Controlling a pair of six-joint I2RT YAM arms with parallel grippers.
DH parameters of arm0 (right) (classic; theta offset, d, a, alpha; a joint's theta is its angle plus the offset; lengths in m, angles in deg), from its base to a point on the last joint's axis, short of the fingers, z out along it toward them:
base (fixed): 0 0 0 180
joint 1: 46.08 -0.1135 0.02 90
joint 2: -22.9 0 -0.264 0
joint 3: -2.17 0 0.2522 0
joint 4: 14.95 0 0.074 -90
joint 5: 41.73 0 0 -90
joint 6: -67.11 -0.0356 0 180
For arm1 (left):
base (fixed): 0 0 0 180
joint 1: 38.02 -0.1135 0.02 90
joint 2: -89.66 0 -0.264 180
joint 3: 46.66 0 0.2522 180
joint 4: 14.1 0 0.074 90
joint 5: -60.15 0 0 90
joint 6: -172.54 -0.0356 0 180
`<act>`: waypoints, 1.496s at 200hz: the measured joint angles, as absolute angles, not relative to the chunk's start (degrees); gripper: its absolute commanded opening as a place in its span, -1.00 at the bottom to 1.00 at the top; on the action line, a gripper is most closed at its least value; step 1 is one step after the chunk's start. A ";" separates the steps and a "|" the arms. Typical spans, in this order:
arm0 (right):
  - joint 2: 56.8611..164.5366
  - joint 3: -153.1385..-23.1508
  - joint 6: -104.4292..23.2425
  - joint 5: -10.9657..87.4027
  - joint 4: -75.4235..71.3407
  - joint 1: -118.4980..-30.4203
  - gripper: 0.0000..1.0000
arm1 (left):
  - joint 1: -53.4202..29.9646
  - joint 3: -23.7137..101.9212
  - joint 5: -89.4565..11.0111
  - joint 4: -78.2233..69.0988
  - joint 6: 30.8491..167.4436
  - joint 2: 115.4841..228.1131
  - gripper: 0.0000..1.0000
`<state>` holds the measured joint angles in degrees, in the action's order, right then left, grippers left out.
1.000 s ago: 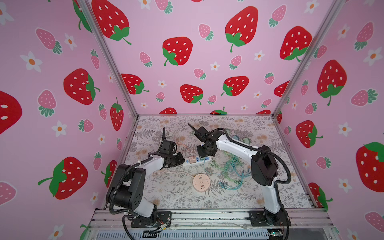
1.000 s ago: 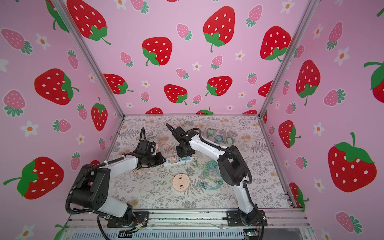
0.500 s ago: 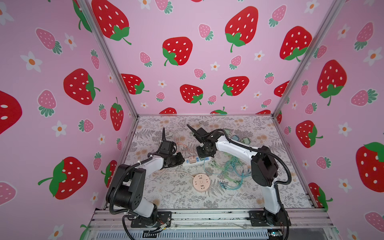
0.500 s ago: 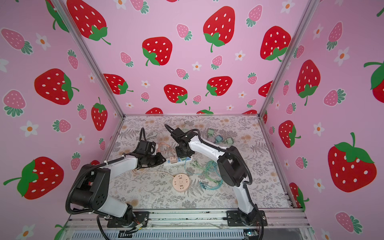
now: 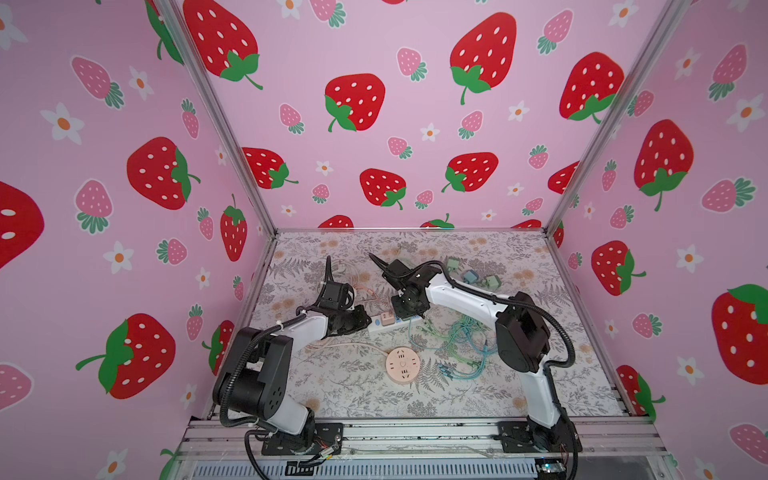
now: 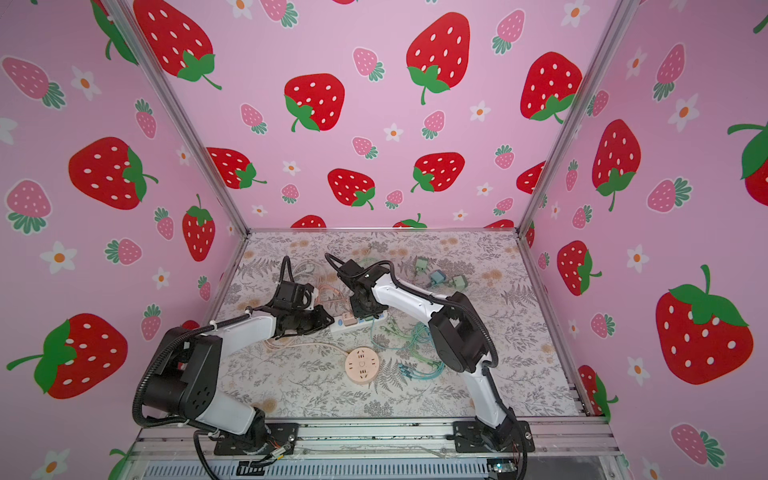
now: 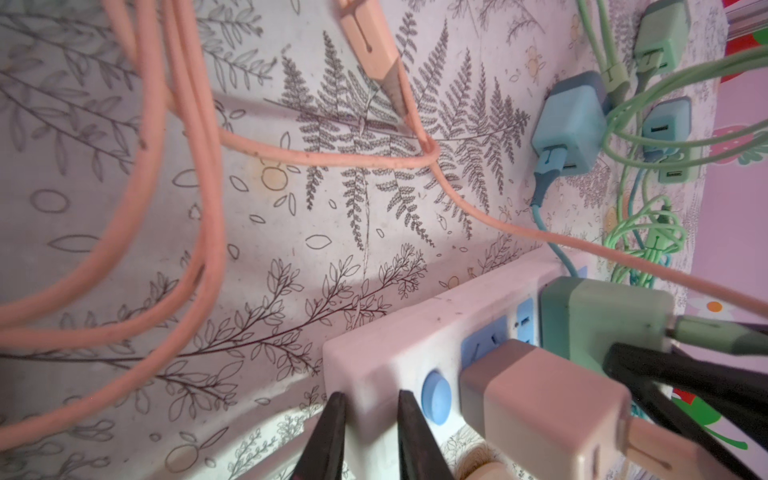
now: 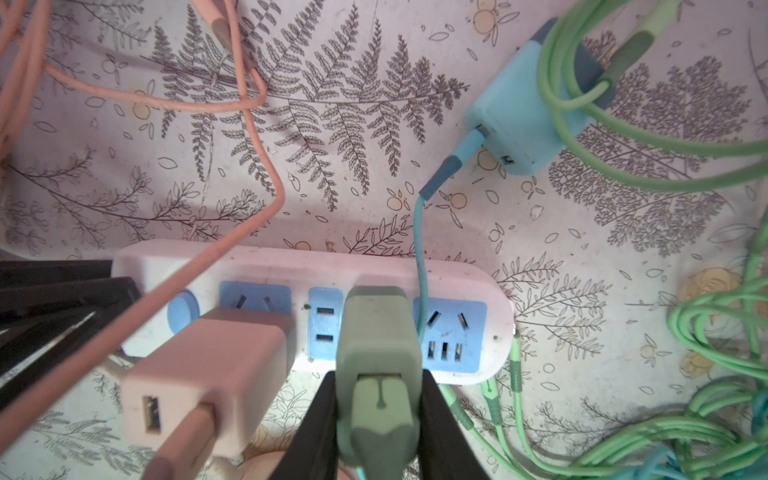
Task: Insert the plug
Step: 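Push the charger prongs down into the power strip socket with the right gripper, then open the right gripper and raise it off the plugged charger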
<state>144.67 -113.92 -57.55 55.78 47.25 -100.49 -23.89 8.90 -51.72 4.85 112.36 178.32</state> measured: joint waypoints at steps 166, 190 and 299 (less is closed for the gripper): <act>146.58 -116.47 -57.48 58.23 49.44 -101.84 -0.89 | -23.80 8.90 -51.72 6.66 112.39 177.14 -0.48; 146.42 -116.43 -57.31 57.88 49.40 -101.82 -0.75 | -23.76 8.95 -51.44 8.89 112.36 174.49 -0.46; 145.81 -114.24 -54.79 55.69 50.01 -101.67 0.02 | -25.02 14.85 -50.28 19.65 111.14 162.65 -0.35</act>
